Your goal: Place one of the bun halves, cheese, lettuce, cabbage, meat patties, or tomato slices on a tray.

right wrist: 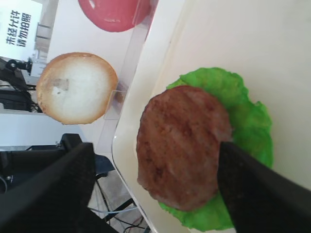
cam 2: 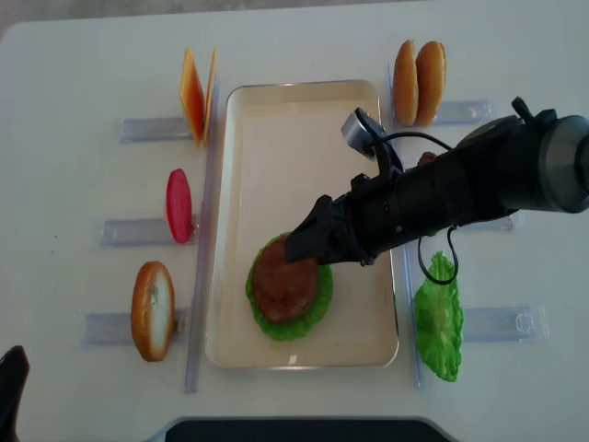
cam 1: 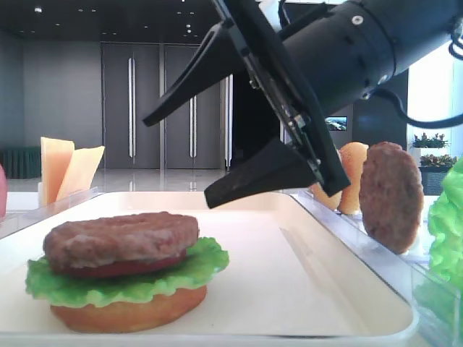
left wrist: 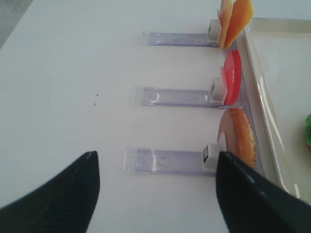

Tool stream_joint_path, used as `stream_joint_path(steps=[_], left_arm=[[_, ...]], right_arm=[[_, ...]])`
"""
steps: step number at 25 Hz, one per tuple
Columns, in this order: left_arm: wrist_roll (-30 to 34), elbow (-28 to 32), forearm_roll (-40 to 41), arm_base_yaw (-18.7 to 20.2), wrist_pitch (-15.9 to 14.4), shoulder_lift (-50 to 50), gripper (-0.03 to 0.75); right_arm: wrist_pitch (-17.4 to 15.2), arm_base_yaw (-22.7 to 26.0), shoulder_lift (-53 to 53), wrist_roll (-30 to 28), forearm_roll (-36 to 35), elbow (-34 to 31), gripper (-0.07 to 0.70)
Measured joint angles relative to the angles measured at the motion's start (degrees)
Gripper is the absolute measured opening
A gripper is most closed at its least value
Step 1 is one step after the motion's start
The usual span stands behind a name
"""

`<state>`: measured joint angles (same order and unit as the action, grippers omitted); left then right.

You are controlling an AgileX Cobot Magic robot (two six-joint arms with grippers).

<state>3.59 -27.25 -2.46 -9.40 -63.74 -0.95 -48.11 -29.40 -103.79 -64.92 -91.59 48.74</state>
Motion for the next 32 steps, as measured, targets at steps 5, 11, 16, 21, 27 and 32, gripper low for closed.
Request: stream_joint_path(steps=[5,11,16,21,27,32], left_arm=[[0.0,0.0,0.0,0.0,0.0,0.0,0.573],[0.0,0.0,0.0,0.0,0.0,0.0,0.573],[0.0,0.0,0.0,0.0,0.0,0.0,0.573],[0.0,0.0,0.0,0.0,0.0,0.0,0.573],[0.0,0.0,0.0,0.0,0.0,0.0,0.573],[0.0,0.0,0.0,0.0,0.0,0.0,0.573]], right_arm=[[4.88,0.0,4.06,4.18,8.38,0.38,0.532],[8.43,0.0,8.44,18.41,28.43,3.64,0.531],[6.85,0.0,13.32,34.86,47.94,9.23,0.531],[0.89,0.29,15.87,54.93,71.84,16.43,0.531],[-6.2,7.14,16.11,64.26,84.92,21.88,0.531],[-7.13,14.3,16.11,64.23,86.11,22.08,0.531]])
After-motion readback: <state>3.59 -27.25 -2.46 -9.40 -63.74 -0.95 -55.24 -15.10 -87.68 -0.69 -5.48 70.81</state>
